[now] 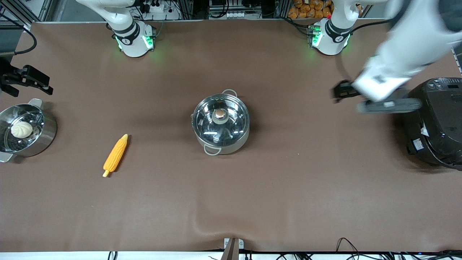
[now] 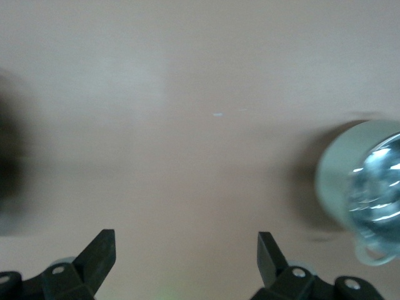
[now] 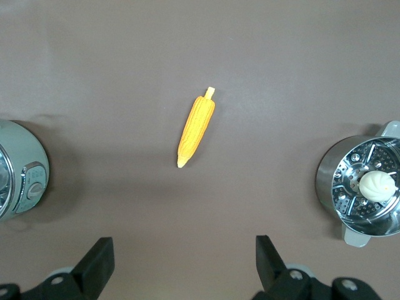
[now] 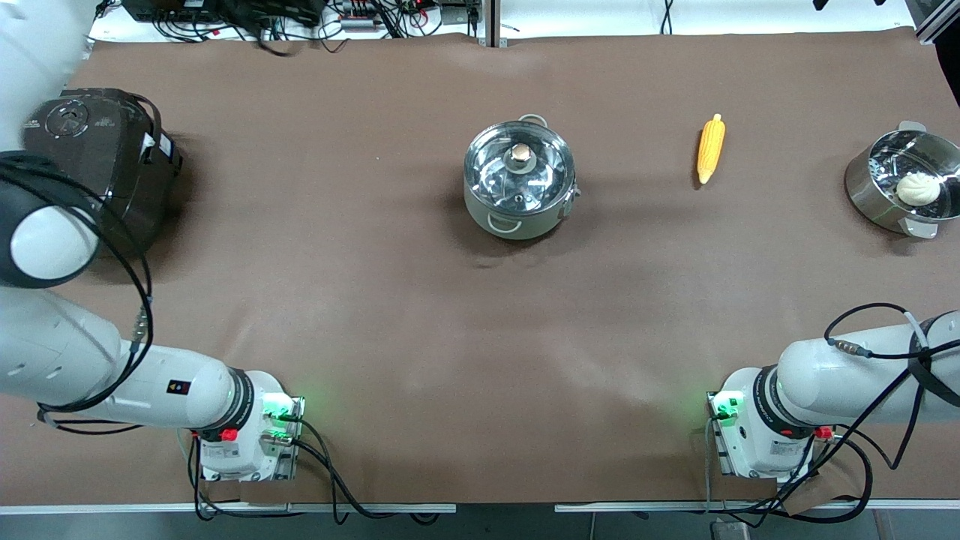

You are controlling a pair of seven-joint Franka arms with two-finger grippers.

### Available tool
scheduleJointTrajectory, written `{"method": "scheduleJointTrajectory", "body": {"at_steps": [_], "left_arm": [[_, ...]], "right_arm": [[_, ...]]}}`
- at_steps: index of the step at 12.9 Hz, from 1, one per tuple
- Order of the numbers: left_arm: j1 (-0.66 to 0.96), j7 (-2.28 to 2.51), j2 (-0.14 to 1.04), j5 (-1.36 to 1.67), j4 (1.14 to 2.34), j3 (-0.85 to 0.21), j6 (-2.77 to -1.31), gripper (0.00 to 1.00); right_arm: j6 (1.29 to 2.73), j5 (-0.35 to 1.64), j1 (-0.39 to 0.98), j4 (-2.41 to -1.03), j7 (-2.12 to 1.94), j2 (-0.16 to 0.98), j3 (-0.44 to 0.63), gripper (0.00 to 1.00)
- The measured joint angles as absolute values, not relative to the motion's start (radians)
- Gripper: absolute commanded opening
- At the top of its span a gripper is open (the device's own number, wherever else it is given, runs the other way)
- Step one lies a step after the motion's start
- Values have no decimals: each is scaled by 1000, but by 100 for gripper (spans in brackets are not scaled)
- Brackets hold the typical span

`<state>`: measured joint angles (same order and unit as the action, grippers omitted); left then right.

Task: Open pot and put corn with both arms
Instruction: 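Reach the left gripper to the glass lid knob while the right gripper approaches the corn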

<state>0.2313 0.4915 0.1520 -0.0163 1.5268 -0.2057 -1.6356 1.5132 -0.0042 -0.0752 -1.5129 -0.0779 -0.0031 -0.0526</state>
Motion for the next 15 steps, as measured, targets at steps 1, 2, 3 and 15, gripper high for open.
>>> {"method": "scheduleJointTrajectory", "body": {"at_steps": [1, 2, 3, 15], "left_arm": [[317, 628, 203, -16, 1511, -215, -1685, 100], [401, 754, 258, -16, 1487, -216, -1736, 100], [477, 869, 317, -17, 1453, -216, -1792, 100], [840, 1084, 658, -31, 1272, 5, -2041, 98]], "right_arm": [[1512, -4, -76, -1514, -81, 3, -53, 100], [1511, -4, -77, -1516, -98, 15, -53, 100], [1512, -4, -78, -1517, -125, 32, -53, 100], [1576, -6, -81, -1518, 63, 211, -54, 100]]}}
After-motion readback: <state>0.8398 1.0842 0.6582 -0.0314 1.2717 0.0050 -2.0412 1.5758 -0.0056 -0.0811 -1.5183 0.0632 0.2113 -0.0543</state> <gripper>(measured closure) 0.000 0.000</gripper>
